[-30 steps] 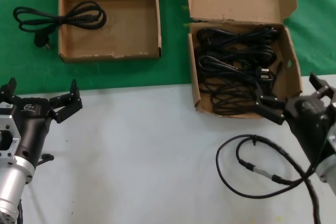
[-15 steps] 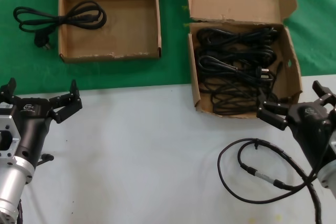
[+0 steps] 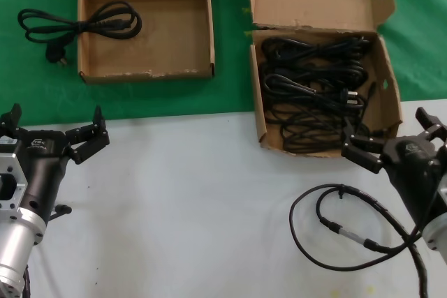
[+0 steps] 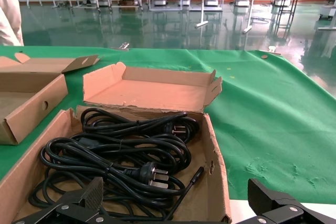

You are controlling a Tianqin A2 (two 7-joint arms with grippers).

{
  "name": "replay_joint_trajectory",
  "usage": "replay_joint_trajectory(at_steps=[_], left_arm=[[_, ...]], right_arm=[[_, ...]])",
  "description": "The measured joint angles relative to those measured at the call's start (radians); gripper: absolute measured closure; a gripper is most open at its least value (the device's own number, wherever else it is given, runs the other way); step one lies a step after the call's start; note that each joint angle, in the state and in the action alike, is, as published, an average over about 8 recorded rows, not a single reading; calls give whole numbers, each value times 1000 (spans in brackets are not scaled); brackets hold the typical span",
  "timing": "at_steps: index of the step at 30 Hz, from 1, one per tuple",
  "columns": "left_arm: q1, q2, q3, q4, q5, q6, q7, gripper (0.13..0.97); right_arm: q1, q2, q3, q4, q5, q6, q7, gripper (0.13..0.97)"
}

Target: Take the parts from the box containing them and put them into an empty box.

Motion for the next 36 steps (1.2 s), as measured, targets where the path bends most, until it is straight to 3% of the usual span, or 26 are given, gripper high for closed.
replay_joint_trajectory(at_steps=[36], left_arm=[[0,0,0,0,0,0,0,132]], right_arm=[[0,0,0,0,0,0,0,129]])
